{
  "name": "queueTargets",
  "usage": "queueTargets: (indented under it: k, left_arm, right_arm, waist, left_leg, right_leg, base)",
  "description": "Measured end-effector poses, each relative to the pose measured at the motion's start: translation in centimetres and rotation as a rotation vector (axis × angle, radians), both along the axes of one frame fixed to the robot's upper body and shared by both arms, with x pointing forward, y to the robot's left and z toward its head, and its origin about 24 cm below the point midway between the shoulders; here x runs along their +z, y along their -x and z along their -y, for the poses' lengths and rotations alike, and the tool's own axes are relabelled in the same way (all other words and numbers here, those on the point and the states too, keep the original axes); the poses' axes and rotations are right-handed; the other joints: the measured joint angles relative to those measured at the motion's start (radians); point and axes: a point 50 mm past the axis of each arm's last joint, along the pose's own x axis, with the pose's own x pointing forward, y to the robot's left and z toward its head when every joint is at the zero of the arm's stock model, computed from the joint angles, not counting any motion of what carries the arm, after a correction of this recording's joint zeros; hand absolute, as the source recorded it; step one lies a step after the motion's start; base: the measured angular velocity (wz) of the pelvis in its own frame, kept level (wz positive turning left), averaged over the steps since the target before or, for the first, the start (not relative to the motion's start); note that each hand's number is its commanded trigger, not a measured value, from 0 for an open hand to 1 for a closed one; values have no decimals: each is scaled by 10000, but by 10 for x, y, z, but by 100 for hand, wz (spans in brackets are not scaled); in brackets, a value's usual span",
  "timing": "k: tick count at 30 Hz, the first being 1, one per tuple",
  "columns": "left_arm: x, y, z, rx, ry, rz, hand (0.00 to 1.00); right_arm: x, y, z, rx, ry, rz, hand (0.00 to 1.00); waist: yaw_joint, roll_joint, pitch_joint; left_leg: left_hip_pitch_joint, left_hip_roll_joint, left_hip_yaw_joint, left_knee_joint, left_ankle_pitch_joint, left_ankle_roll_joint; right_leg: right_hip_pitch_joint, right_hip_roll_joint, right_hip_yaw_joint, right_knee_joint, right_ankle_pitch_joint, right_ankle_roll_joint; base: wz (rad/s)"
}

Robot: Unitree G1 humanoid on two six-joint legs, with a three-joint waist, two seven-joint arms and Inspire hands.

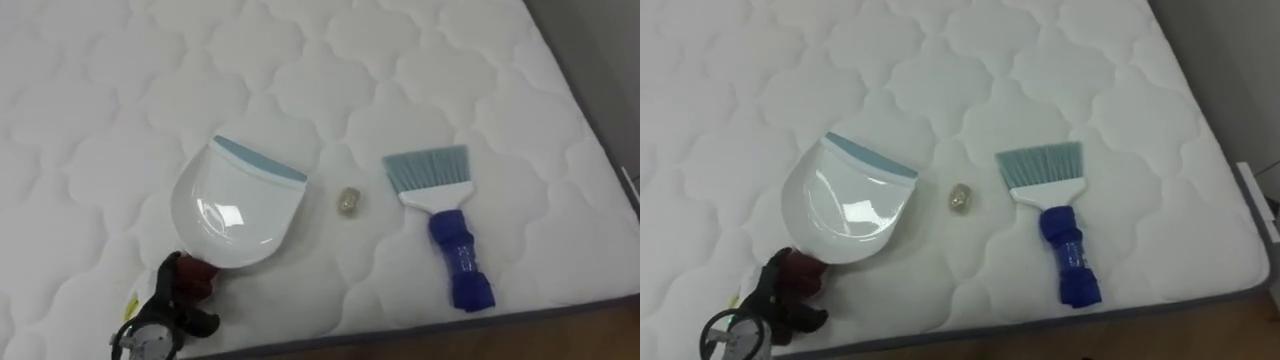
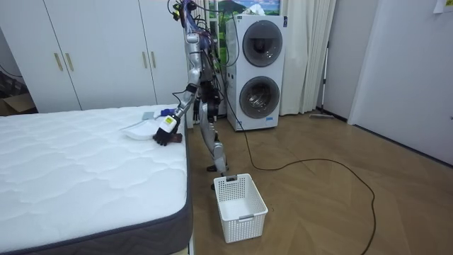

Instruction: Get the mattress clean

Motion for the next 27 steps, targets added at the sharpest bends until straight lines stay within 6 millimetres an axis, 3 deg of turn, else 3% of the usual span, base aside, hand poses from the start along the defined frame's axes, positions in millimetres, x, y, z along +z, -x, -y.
queueTargets:
  k: [8, 27]
  left_arm:
    - [-5, 3, 1, 403, 188, -411, 100]
    - [-10, 5, 7, 592, 704, -820, 100]
  right_arm:
    - [-1, 0, -1, -346, 67, 5, 0]
    - [-3, 1, -6, -720, 119, 61, 0]
  waist:
    - [-93, 63, 8]
    - [-106, -63, 87]
  left_leg:
    - [14, -5, 15, -34, 4, 6]
    - [58, 2, -16, -94, 4, 6]
  right_leg:
    - [3, 5, -5, -6, 1, 1]
    - [4, -21, -10, 0, 0, 1]
  base:
    - [0]
    - [0]
